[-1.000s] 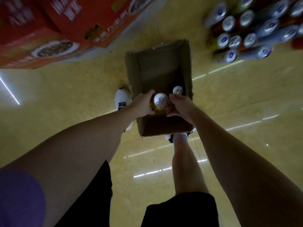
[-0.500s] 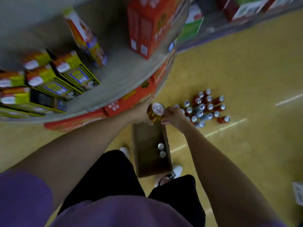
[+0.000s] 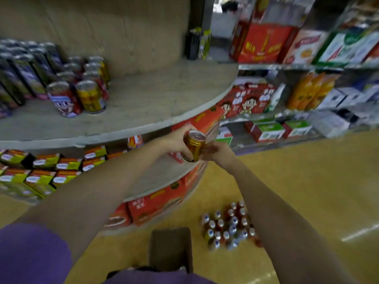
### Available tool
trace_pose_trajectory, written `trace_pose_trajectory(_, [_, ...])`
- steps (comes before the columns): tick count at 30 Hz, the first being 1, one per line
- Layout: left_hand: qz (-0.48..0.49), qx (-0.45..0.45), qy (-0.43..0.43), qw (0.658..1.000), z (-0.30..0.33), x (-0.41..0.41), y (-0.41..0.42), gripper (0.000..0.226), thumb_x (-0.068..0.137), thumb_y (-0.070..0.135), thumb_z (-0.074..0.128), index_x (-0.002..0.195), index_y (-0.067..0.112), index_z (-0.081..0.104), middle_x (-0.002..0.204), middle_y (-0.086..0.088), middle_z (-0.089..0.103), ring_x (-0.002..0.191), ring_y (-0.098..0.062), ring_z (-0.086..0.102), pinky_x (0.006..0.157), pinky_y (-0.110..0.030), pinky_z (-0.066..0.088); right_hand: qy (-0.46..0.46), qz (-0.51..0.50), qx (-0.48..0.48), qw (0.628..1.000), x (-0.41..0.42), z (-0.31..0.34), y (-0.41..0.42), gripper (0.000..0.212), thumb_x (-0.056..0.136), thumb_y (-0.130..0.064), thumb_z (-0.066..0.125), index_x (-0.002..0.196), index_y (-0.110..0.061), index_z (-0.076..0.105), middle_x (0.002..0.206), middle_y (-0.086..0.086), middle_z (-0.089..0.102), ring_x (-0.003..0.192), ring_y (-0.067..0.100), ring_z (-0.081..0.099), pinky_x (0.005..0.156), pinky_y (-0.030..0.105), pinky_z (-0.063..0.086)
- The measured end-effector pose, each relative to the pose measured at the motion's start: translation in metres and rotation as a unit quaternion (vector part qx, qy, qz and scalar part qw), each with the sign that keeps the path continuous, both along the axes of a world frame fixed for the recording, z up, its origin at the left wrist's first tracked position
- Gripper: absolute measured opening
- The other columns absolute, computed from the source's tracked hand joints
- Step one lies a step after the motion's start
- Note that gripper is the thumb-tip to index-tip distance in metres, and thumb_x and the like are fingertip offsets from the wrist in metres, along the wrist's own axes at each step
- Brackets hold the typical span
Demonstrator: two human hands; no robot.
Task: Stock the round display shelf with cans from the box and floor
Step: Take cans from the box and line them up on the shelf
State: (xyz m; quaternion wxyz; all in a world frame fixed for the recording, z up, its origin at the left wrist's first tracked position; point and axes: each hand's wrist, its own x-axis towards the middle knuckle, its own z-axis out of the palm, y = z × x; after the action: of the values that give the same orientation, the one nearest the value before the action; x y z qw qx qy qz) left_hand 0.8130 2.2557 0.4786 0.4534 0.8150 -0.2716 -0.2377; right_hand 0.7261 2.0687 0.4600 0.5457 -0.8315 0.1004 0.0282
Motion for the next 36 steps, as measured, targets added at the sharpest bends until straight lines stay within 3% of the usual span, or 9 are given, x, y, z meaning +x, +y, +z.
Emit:
trace_pose_trajectory(4, [0.029, -0.068, 0.013, 0.997, 0.041, 0.009, 0.007, 0.073, 0.054, -0.002, 0.091, 0.113, 0.023, 0.055, 0.117, -0.003, 0.068, 0.11, -0.018, 0.063, 0.097, -0.035, 0.051, -0.029, 0.037, -0.018, 0.999, 0.015, 0.035, 0.001, 0.032, 0.069, -0.001, 0.085, 0.095, -0.006, 0.067, 0.079, -0.007, 0.068, 0.069, -0.001, 0.063, 0.064, 0.01, 0.047])
trace_pose_trajectory(8, [0.049, -0.097, 0.037, 0.993, 0.076, 0.012, 0.022, 0.062, 0.066, -0.009, 0.083, 0.113, 0.021, 0.055, 0.116, -0.003, 0.065, 0.102, -0.017, 0.063, 0.091, -0.036, 0.053, -0.043, 0.076, -0.038, 0.996, 0.037, 0.059, 0.013, 0.06, 0.056, -0.03, 0.094, 0.108, -0.014, 0.068, 0.098, -0.003, 0.074, 0.093, 0.014, 0.07, 0.085, 0.034, 0.056])
trace_pose_trajectory(13, [0.127, -0.118, 0.055, 0.983, 0.104, 0.028, 0.054, 0.063, 0.069, -0.005, 0.081, 0.121, 0.015, 0.054, 0.123, -0.01, 0.06, 0.115, -0.027, 0.059, 0.096, -0.052, 0.05, -0.077, 0.086, -0.043, 0.992, 0.061, 0.089, 0.051, 0.06, 0.061, -0.022, 0.092, 0.113, -0.016, 0.062, 0.107, 0.0, 0.07, 0.102, 0.015, 0.066, 0.091, 0.034, 0.053])
trace_pose_trajectory(16, [0.161, -0.092, 0.021, 0.982, 0.117, 0.04, 0.076, 0.054, 0.072, 0.01, 0.084, 0.117, 0.018, 0.055, 0.12, -0.007, 0.062, 0.113, -0.024, 0.059, 0.095, -0.049, 0.051, -0.093, 0.09, -0.041, 0.991, 0.081, 0.096, 0.079, 0.052, 0.061, -0.017, 0.092, 0.105, -0.019, 0.063, 0.107, 0.004, 0.07, 0.103, 0.018, 0.066, 0.093, 0.037, 0.053])
trace_pose_trajectory(21, [0.161, 0.002, -0.071, 0.984, 0.133, 0.064, 0.121, 0.059, 0.054, 0.025, 0.093, 0.103, 0.022, 0.06, 0.108, -0.005, 0.068, 0.104, -0.021, 0.063, 0.094, -0.046, 0.053, -0.095, 0.117, -0.032, 0.988, 0.107, 0.098, 0.121, 0.052, 0.061, -0.004, 0.09, 0.102, -0.017, 0.061, 0.105, 0.006, 0.069, 0.102, 0.021, 0.066, 0.093, 0.034, 0.052])
trace_pose_trajectory(24, [0.158, 0.049, -0.114, 0.98, 0.139, 0.071, 0.144, 0.062, 0.05, 0.029, 0.096, 0.102, 0.021, 0.062, 0.103, -0.003, 0.068, 0.098, -0.018, 0.064, 0.087, -0.04, 0.056, -0.093, 0.129, -0.034, 0.987, 0.124, 0.092, 0.146, 0.052, 0.057, -0.008, 0.093, 0.095, -0.023, 0.061, 0.102, 0.003, 0.072, 0.1, 0.021, 0.068, 0.097, 0.043, 0.053])
trace_pose_trajectory(27, [0.169, 0.061, -0.155, 0.972, 0.142, 0.078, 0.164, 0.061, 0.048, 0.037, 0.097, 0.096, 0.02, 0.065, 0.097, -0.001, 0.068, 0.093, -0.016, 0.065, 0.08, -0.036, 0.056, -0.085, 0.138, -0.029, 0.986, 0.136, 0.09, 0.172, 0.063, 0.052, -0.023, 0.095, 0.105, -0.022, 0.061, 0.105, -0.001, 0.072, 0.1, 0.016, 0.069, 0.094, 0.042, 0.054])
trace_pose_trajectory(31, [0.152, 0.078, -0.173, 0.97, 0.144, 0.089, 0.192, 0.061, 0.053, 0.044, 0.094, 0.101, 0.016, 0.066, 0.098, 0.0, 0.067, 0.092, -0.013, 0.063, 0.079, -0.033, 0.053, -0.081, 0.137, -0.023, 0.987, 0.146, 0.088, 0.203, 0.069, 0.055, -0.02, 0.095, 0.115, -0.014, 0.06, 0.109, 0.003, 0.072, 0.1, 0.015, 0.069, 0.09, 0.038, 0.056])
trace_pose_trajectory(36, [0.121, 0.079, -0.158, 0.977, 0.146, 0.103, 0.218, 0.055, 0.061, 0.041, 0.091, 0.104, 0.015, 0.068, 0.1, 0.0, 0.069, 0.093, -0.012, 0.064, 0.081, -0.03, 0.053, -0.081, 0.127, -0.043, 0.988, 0.163, 0.082, 0.224, 0.076, 0.043, -0.035, 0.096, 0.11, -0.019, 0.062, 0.104, -0.002, 0.073, 0.098, 0.015, 0.069, 0.091, 0.044, 0.055])
